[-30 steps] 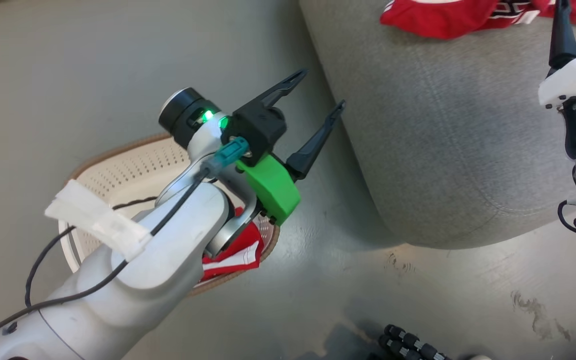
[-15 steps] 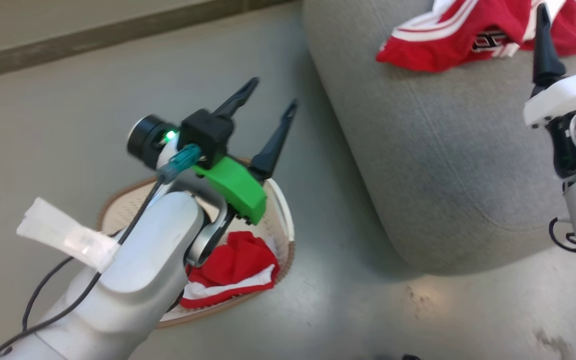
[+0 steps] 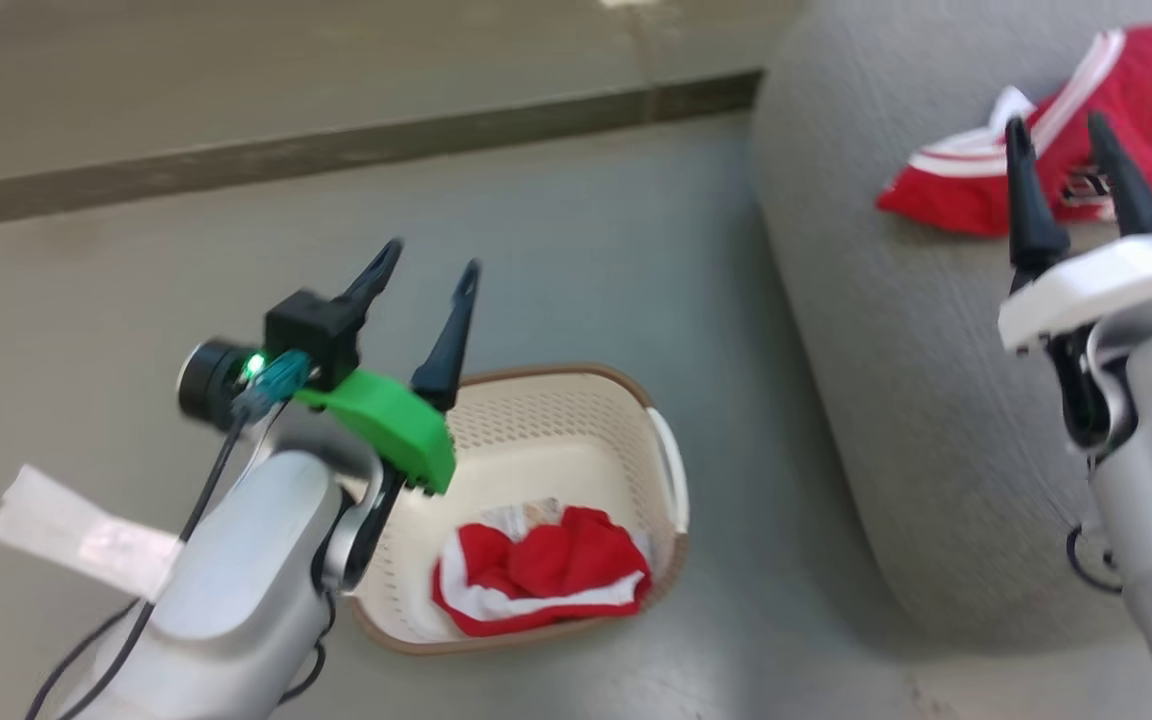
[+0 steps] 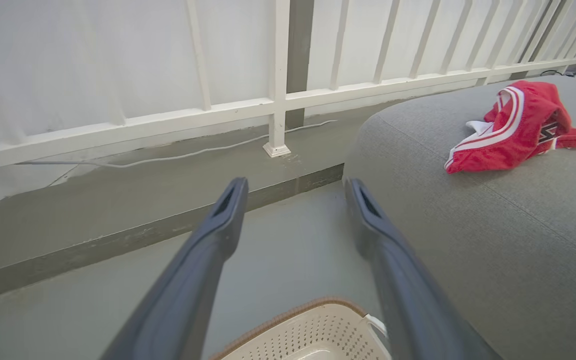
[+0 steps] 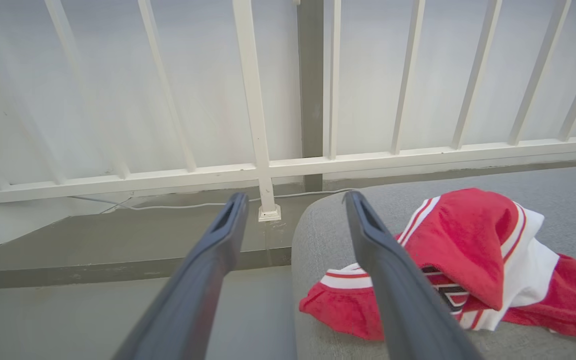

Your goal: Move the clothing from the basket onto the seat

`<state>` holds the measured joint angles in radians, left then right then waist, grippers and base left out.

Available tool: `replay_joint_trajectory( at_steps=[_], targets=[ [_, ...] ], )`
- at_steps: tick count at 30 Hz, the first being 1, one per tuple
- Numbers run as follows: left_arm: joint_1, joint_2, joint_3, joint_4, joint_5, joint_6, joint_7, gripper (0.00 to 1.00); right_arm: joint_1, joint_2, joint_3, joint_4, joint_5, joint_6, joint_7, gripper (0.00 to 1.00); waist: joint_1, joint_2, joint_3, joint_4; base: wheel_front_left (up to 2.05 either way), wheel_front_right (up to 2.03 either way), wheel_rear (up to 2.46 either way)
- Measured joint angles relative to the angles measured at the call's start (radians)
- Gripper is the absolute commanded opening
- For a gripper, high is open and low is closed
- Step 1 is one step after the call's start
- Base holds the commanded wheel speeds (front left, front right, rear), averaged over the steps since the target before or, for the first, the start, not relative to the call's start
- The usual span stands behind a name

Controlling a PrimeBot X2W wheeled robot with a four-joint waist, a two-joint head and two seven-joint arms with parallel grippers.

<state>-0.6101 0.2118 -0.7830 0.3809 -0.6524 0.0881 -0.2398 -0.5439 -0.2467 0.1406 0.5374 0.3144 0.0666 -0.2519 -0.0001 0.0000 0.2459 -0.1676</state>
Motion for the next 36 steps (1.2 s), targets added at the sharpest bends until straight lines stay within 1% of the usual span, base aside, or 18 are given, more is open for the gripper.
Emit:
replay_joint_trajectory(
  at_steps=[1,4,7,9,11,14,16,17,19,27,29,33,36],
  targets=[
    [0.013,0.002,0.008,0.002,-0.004,0.002,0.000,1.00,0.016,0.002,-0.001,-0.006,0.000,-0.007,0.000,1.00,0.0000,0.0000,-0.010,0.013,0.00,0.00,0.00],
    [0.052,0.010,0.037,0.007,-0.013,0.009,-0.005,1.00,0.062,0.011,-0.004,-0.025,0.000,-0.009,0.000,1.00,0.0000,0.0000,-0.040,0.050,0.00,0.00,0.00],
    [0.099,0.022,0.065,0.015,-0.021,0.017,-0.009,1.00,0.107,0.020,-0.006,-0.042,0.000,-0.025,0.000,1.00,0.0000,0.0000,-0.071,0.087,0.00,0.00,0.00],
    [0.133,0.029,0.080,0.021,-0.022,0.018,-0.009,1.00,0.136,0.027,-0.011,-0.054,0.001,-0.026,0.000,1.00,0.0000,0.0000,-0.092,0.110,0.00,0.00,0.00],
    [0.166,0.034,0.099,0.024,-0.025,0.019,-0.009,1.00,0.165,0.033,-0.011,-0.068,0.001,-0.042,0.000,1.00,0.0000,0.0000,-0.113,0.132,0.00,0.00,0.00],
    [0.209,0.043,0.125,0.024,-0.028,0.027,-0.009,1.00,0.209,0.046,-0.012,-0.087,0.002,-0.049,0.000,1.00,0.0000,0.0000,-0.143,0.161,0.00,0.00,0.00],
    [0.234,0.051,0.150,0.023,-0.028,0.028,-0.009,1.00,0.241,0.062,-0.011,-0.102,0.002,-0.052,0.000,1.00,0.0000,0.0000,-0.164,0.178,0.00,0.00,0.00],
    [0.261,0.057,0.184,0.014,-0.028,0.028,-0.009,1.00,0.271,0.076,-0.008,-0.115,0.002,-0.060,0.000,1.00,0.0000,0.0000,-0.184,0.192,0.00,0.00,0.00],
    [0.288,0.061,0.232,-0.009,-0.027,0.030,-0.009,1.00,0.297,0.092,0.000,-0.128,0.002,-0.063,0.000,1.00,0.0000,0.0000,-0.204,0.203,0.00,0.00,0.00],
    [0.396,0.076,0.346,-0.069,0.008,0.036,-0.009,1.00,0.401,0.136,0.033,-0.180,0.002,-0.078,0.000,1.00,0.0000,0.0000,-0.263,0.218,0.00,0.00,0.00],
    [0.428,0.079,0.373,-0.073,0.013,0.036,-0.009,1.00,0.422,0.142,0.038,-0.195,0.001,-0.087,0.000,1.00,-0.0001,0.0000,-0.269,0.212,0.00,0.00,0.00],
    [0.488,0.079,0.409,-0.093,0.043,0.036,-0.009,1.00,0.460,0.144,0.048,-0.225,-0.002,-0.088,0.000,1.00,0.0000,0.0000,-0.276,0.198,0.00,0.00,0.00],
    [0.524,0.077,0.429,-0.110,0.058,0.036,-0.009,1.00,0.484,0.145,0.047,-0.252,-0.006,-0.106,0.000,1.00,0.0000,0.0000,-0.278,0.186,0.00,0.00,0.00]
  ],
)
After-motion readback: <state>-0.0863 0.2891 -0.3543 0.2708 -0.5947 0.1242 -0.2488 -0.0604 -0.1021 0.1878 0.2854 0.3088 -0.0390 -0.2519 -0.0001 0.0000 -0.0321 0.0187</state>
